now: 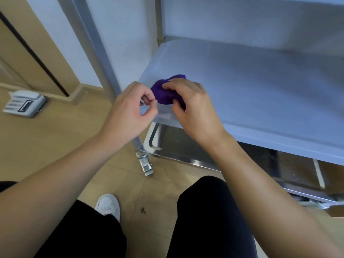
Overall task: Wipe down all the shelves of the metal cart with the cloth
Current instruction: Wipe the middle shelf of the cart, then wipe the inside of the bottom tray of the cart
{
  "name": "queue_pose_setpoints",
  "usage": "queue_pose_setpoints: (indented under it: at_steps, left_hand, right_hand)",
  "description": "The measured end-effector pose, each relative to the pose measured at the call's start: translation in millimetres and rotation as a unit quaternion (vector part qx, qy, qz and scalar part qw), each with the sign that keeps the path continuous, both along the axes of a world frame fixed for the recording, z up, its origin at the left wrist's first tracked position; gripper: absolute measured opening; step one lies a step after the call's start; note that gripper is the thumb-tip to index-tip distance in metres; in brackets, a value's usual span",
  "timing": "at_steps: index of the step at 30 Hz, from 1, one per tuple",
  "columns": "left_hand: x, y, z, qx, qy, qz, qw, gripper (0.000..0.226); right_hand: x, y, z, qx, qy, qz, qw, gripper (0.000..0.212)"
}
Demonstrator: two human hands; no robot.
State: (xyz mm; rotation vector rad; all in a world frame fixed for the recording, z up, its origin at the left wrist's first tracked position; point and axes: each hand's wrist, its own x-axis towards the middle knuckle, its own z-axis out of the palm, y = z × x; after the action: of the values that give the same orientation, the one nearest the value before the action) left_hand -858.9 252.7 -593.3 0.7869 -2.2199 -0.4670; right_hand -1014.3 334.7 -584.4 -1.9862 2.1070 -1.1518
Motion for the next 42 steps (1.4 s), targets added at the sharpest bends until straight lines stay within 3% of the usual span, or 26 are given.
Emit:
queue_pose_setpoints:
  at_steps: [5, 12, 16, 18, 20, 22, 25, 33, 38, 42]
  left_hand:
    - [31, 12, -2, 0.007, -0.084, 0.03, 0.996, 0.012]
    - [69, 37, -9, 0.046, -0.175, 0.051, 0.982, 0.02]
    - [69, 34, -22, 0.122, -0.304, 0.07, 0.942, 0.041]
    - [65, 32, -37, 0.18, -0.338, 0.056, 0.922, 0.039]
    - [64, 34, -58, 0.273, -0.277, 0.036, 0.921, 0.031]
    - [61, 37, -78, 0.371, -0.15, 0.032, 0.916, 0.029]
    - [53, 30, -97, 0.442, -0.024, 0.031, 0.896, 0.031]
    - [13, 10, -119, 0.437, -0.057, -0.099, 0.892, 0.029]
    - [-4, 8, -124, 0.45, -0.04, -0.15, 0.88, 0.031]
    - [-11, 12, -130, 0.413, -0.049, -0.166, 0.894, 0.027]
  right_hand:
    - [30, 2, -14, 0.033, -0.002, 0.021, 0.999, 0.044]
    - [68, 23, -34, -0.038, 0.008, 0.044, 0.998, 0.04]
    - [82, 40, -60, -0.022, 0.028, 0.038, 0.999, 0.037]
    - [83, 44, -75, 0.022, 0.022, 0.033, 0.999, 0.037]
    - [82, 43, -88, 0.06, 0.005, 0.028, 0.998, 0.039]
    - [80, 37, -98, 0.095, -0.01, 0.02, 0.995, 0.046]
    - [76, 28, -109, 0.138, -0.013, -0.003, 0.99, 0.06]
    - [51, 36, -122, 0.222, -0.065, -0.101, 0.968, 0.051]
    - [38, 44, -112, 0.217, -0.095, -0.129, 0.963, 0.041]
    - [36, 50, -117, 0.226, -0.127, -0.152, 0.954, 0.038]
